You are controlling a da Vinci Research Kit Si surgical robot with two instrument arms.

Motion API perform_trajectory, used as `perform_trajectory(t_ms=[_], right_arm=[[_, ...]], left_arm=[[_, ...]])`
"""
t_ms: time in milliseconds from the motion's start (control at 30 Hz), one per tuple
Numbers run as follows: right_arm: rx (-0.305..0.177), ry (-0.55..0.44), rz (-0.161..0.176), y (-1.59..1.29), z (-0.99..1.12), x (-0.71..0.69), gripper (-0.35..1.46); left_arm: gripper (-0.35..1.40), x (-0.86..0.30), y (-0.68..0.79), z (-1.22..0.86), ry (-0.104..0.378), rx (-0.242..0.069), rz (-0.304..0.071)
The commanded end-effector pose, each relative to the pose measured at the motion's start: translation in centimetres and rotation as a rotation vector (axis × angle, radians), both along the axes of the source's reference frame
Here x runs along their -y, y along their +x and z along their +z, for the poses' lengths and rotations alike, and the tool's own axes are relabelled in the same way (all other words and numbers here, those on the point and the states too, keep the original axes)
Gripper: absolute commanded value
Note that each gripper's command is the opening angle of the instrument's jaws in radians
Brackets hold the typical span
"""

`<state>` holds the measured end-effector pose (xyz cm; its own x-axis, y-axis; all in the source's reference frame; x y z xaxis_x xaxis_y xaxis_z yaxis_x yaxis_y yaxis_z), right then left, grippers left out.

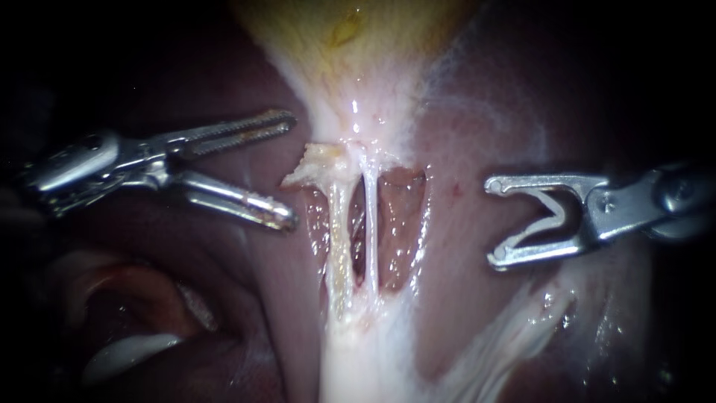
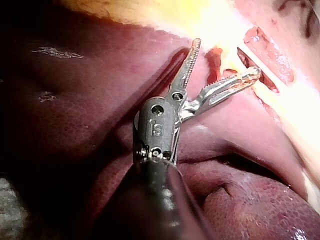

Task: Grabbing gallbladder

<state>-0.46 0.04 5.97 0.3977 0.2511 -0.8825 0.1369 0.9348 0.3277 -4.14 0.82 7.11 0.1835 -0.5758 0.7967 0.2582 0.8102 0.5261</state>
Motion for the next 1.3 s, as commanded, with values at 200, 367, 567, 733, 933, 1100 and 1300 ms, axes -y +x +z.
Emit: perform_trajectory(t_ms=[200, 367, 567, 733, 933, 1100, 1300], right_arm=[[0.0, 0.0, 0.0, 0.0, 0.0, 0.0, 0.44], [0.0, 0.0, 0.0, 0.0, 0.0, 0.0, 0.44], [0.0, 0.0, 0.0, 0.0, 0.0, 0.0, 0.44], [0.0, 0.0, 0.0, 0.01, 0.0, 0.0, 0.44], [0.0, 0.0, 0.0, 0.01, 0.0, 0.0, 0.44], [0.0, 0.0, 0.0, 0.01, 0.0, 0.0, 0.44], [0.0, 0.0, 0.0, 0.01, 0.0, 0.0, 0.44]], left_arm=[[0.74, -0.03, -0.1, 0.1, -0.002, 0.002, 0.004], [0.58, -0.01, -0.13, 0.12, -0.004, 0.0, 0.002], [0.37, 0.01, -0.1, 0.15, -0.006, 0.0, 0.003], [0.16, 0.02, -0.06, 0.2, -0.008, 0.001, 0.006], [-0.26, 0.04, 0.02, 0.25, -0.007, -0.004, 0.0], [-0.35, 0.07, 0.05, 0.28, 0.005, -0.026, 0.0], [-0.35, 0.11, 0.1, 0.22, 0.033, -0.04, 0.003]])
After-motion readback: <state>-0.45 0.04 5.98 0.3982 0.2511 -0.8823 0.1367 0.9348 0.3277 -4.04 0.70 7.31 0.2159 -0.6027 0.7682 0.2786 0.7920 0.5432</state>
